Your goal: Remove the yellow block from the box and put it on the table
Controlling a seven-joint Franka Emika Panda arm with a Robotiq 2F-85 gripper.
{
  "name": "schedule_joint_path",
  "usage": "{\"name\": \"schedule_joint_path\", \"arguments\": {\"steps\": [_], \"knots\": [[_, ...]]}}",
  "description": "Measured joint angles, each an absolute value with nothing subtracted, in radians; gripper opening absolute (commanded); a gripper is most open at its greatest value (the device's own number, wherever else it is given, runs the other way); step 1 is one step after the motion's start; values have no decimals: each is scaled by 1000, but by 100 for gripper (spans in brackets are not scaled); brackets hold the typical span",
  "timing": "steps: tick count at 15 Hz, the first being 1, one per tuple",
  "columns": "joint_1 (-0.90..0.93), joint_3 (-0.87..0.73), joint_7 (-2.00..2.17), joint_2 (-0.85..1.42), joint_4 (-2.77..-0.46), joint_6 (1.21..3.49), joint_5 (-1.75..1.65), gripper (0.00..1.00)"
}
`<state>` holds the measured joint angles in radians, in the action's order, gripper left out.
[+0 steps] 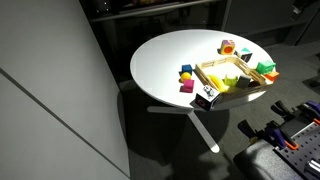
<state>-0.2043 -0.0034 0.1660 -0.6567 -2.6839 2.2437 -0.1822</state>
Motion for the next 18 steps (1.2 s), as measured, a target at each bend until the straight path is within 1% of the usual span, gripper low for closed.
{"name": "schedule_joint_path", "arguments": {"steps": [8, 14, 18], "knots": [[-103, -41, 59, -466, -2598, 2305, -112, 100], [-64, -70, -109, -349, -2533, 2292, -89, 100], [-59, -76, -220, -290, -2485, 2244, -89, 100]]}}
